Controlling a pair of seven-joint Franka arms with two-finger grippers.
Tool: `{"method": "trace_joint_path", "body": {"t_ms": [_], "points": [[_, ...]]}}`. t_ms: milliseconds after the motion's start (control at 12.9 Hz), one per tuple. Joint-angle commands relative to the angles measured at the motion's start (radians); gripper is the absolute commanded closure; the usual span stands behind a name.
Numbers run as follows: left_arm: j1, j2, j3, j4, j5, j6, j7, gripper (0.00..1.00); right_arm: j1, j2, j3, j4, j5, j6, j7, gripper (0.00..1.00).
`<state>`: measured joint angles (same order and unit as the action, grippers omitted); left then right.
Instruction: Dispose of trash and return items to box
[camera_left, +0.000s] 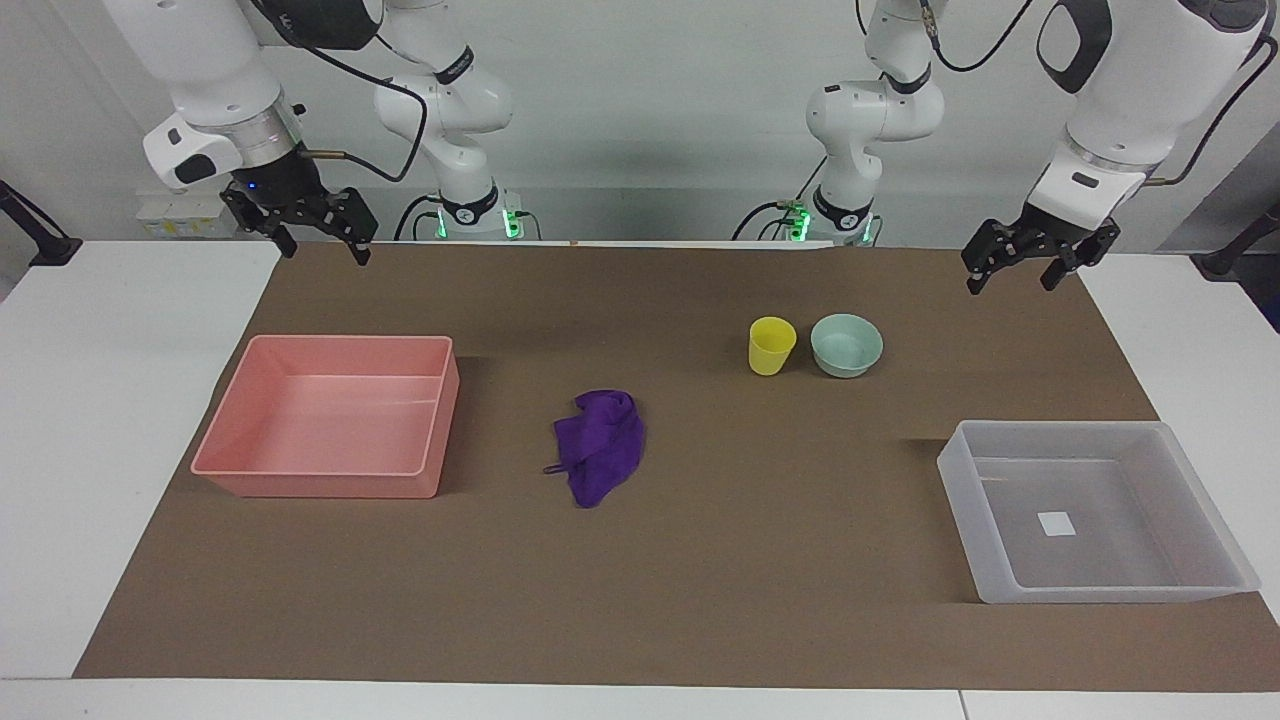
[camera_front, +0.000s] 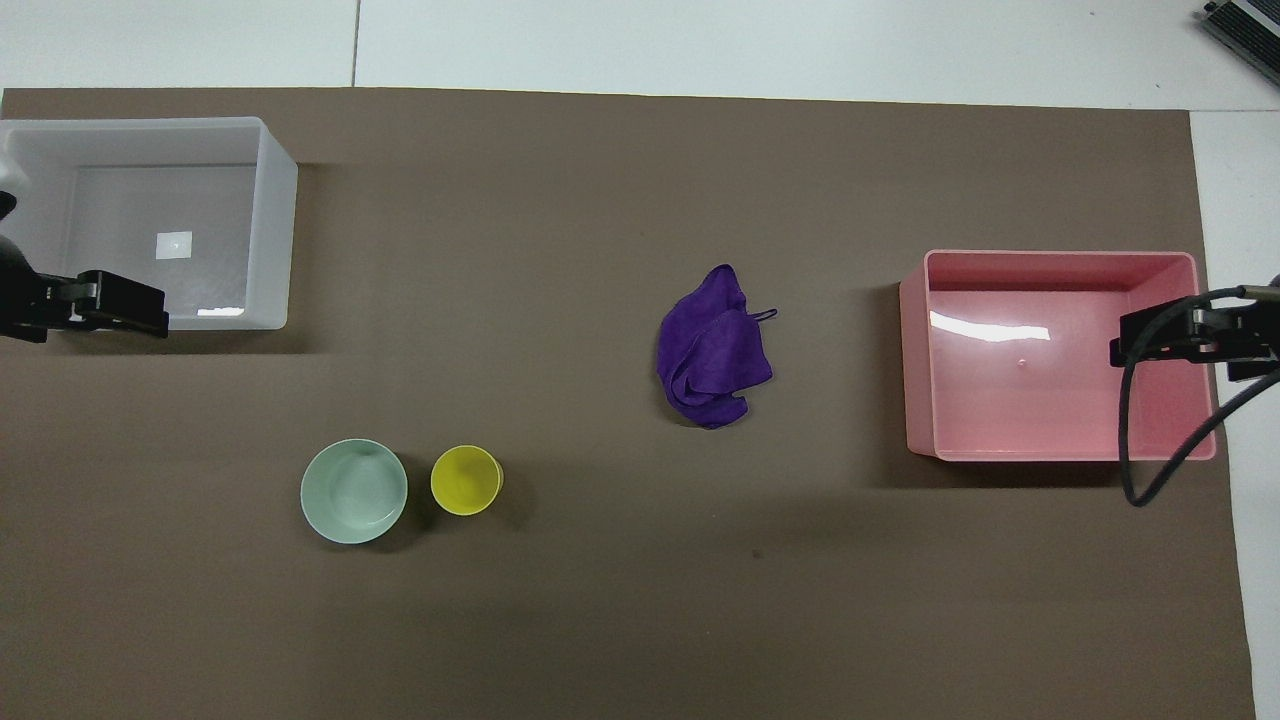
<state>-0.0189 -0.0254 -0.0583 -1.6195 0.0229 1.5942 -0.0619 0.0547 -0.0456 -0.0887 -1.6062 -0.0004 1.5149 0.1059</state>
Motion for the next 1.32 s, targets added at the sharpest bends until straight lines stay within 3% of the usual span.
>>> {"method": "trace_joint_path", "body": {"t_ms": [0, 1244], "points": [[-0.012, 0.008, 0.008, 0.012, 0.015, -0.014, 0.002, 0.00, -0.010, -0.023, 0.004, -0.027, 0.000, 0.018, -0.005, 0.00], [0.002, -0.002, 0.012, 0.017, 0.015, -0.066, -0.006, 0.00, 0.004, -0.036, 0.009, -0.055, 0.002, 0.024, -0.005, 0.00]]}}
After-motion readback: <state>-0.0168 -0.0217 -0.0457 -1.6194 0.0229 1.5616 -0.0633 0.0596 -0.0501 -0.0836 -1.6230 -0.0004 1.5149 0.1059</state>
